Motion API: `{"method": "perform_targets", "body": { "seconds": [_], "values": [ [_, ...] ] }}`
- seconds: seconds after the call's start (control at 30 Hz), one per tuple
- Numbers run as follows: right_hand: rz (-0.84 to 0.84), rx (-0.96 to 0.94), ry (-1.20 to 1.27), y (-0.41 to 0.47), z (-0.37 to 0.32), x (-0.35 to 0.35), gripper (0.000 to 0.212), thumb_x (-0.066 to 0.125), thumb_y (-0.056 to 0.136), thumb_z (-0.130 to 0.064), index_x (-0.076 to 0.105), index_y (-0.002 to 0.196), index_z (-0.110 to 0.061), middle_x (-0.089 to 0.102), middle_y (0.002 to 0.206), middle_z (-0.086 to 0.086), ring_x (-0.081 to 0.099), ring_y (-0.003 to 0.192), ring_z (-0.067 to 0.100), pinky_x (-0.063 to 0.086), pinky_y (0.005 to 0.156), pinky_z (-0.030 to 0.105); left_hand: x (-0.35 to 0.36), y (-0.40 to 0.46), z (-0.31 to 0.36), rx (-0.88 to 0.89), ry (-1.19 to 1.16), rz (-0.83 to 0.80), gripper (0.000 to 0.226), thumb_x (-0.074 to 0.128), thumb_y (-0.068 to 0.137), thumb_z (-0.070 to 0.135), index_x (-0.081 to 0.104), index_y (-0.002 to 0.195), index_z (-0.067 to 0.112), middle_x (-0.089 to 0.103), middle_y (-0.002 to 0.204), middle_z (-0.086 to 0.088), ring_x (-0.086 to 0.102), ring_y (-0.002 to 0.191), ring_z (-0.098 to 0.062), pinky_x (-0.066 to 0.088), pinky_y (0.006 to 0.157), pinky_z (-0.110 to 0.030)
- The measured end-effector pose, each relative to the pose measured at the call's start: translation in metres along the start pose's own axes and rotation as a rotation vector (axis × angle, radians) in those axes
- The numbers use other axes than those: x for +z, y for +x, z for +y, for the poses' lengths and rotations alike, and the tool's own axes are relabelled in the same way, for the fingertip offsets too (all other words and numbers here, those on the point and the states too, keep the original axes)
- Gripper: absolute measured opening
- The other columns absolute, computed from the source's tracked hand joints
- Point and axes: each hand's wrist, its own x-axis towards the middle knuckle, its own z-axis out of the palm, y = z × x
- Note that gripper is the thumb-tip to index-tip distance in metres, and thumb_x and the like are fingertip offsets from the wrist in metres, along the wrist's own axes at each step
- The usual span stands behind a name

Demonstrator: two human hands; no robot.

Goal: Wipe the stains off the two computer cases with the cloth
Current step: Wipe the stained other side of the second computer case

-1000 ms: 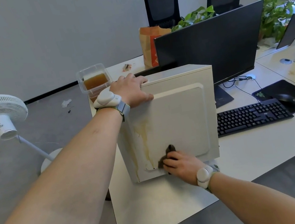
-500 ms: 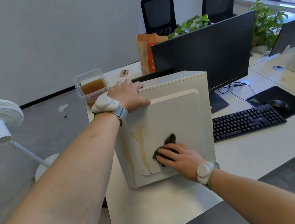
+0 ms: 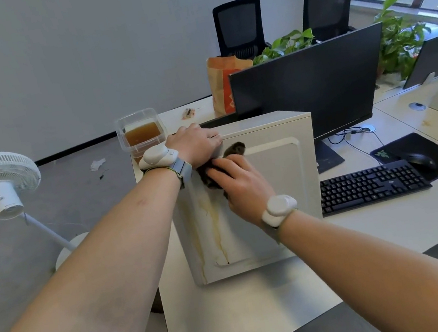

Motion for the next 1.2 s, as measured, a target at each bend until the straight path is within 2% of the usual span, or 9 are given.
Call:
{"method": "perform_targets", "body": {
  "seconds": [0.2, 0.33, 0.43, 0.6, 0.73, 0.9, 0.97, 1.1, 1.2],
  "values": [
    [-0.171, -0.149, -0.101, -0.083, 0.001, 0.042, 0.047, 0.045, 0.085, 0.004, 0.067, 0.126, -0.001, 0.065, 0.122, 0.016, 0.058, 0.094, 0.039, 0.056, 0.079, 0.045, 0.007, 0.004, -0.005, 0.005, 0.002, 0.048, 0.039, 0.022, 0.106, 0.051, 0.058, 0.107, 0.038, 0.055, 0.127, -0.009, 0.048, 0.120, -0.035, 0.041, 0.099, -0.049],
    [-0.348, -0.199, -0.136, -0.125, 0.007, 0.039, 0.046, 0.056, 0.077, 0.001, 0.071, 0.119, -0.007, 0.066, 0.110, 0.009, 0.054, 0.088, 0.030, 0.058, 0.069, 0.041, 0.009, 0.004, -0.004, 0.023, 0.030, 0.049, 0.039, 0.021, 0.105, 0.051, 0.058, 0.107, 0.039, 0.055, 0.128, -0.008, 0.048, 0.120, -0.033, 0.038, 0.092, -0.047],
    [-0.220, -0.061, -0.028, -0.095, -0.011, 0.027, 0.051, 0.069, 0.068, 0.002, 0.073, 0.117, -0.011, 0.066, 0.109, 0.007, 0.053, 0.090, 0.031, 0.057, 0.064, 0.039, 0.009, 0.005, -0.003, 0.034, 0.042, 0.043, 0.042, 0.022, 0.105, 0.051, 0.061, 0.112, 0.039, 0.055, 0.131, -0.008, 0.048, 0.122, -0.034, 0.037, 0.094, -0.047],
    [0.039, 0.055, 0.005, 0.001, -0.024, 0.008, 0.049, 0.060, 0.082, 0.002, 0.067, 0.129, -0.009, 0.063, 0.128, 0.008, 0.053, 0.106, 0.035, 0.051, 0.090, 0.037, 0.007, 0.006, -0.003, 0.044, 0.061, 0.043, 0.041, 0.025, 0.104, 0.051, 0.062, 0.120, 0.042, 0.055, 0.133, -0.007, 0.047, 0.124, -0.034, 0.040, 0.100, -0.049],
    [-0.030, 0.004, -0.046, -0.019, -0.009, 0.033, 0.056, 0.064, 0.074, 0.005, 0.067, 0.129, -0.007, 0.064, 0.121, 0.011, 0.052, 0.094, 0.036, 0.052, 0.079, 0.043, 0.006, 0.004, -0.003, 0.033, 0.058, 0.046, 0.040, 0.024, 0.105, 0.051, 0.061, 0.117, 0.041, 0.054, 0.134, -0.007, 0.046, 0.125, -0.034, 0.038, 0.100, -0.048],
    [-0.257, -0.058, 0.007, -0.091, -0.003, 0.038, 0.055, 0.074, 0.068, 0.002, 0.072, 0.122, -0.012, 0.065, 0.110, 0.006, 0.053, 0.089, 0.031, 0.057, 0.068, 0.043, 0.009, 0.002, -0.002, 0.046, 0.059, 0.055, 0.036, 0.023, 0.106, 0.049, 0.057, 0.103, 0.040, 0.055, 0.132, -0.008, 0.047, 0.122, -0.034, 0.036, 0.094, -0.046],
    [-0.238, 0.035, 0.041, -0.089, 0.004, 0.031, 0.049, 0.072, 0.071, -0.002, 0.073, 0.119, -0.014, 0.065, 0.110, 0.007, 0.054, 0.091, 0.033, 0.058, 0.067, 0.045, 0.010, 0.003, -0.003, 0.044, 0.061, 0.069, 0.040, 0.022, 0.106, 0.050, 0.060, 0.112, 0.039, 0.055, 0.133, -0.008, 0.048, 0.123, -0.034, 0.037, 0.096, -0.046],
    [0.165, 0.521, 0.104, -0.049, 0.034, -0.010, 0.050, 0.060, 0.079, 0.000, 0.066, 0.127, -0.013, 0.058, 0.123, 0.014, 0.049, 0.109, 0.038, 0.050, 0.094, 0.049, 0.013, 0.005, -0.003, 0.048, 0.067, 0.071, 0.041, 0.023, 0.105, 0.051, 0.061, 0.116, 0.039, 0.055, 0.133, -0.008, 0.047, 0.123, -0.034, 0.040, 0.098, -0.047],
    [0.287, 0.883, 0.132, -0.038, 0.045, -0.025, 0.057, 0.057, 0.090, -0.003, 0.053, 0.142, -0.026, 0.044, 0.138, 0.003, 0.035, 0.125, 0.026, 0.038, 0.101, 0.033, 0.013, 0.006, -0.003, 0.049, 0.068, 0.087, 0.044, 0.023, 0.104, 0.053, 0.061, 0.123, 0.040, 0.056, 0.133, -0.008, 0.049, 0.122, -0.034, 0.042, 0.100, -0.047]
  ]
}}
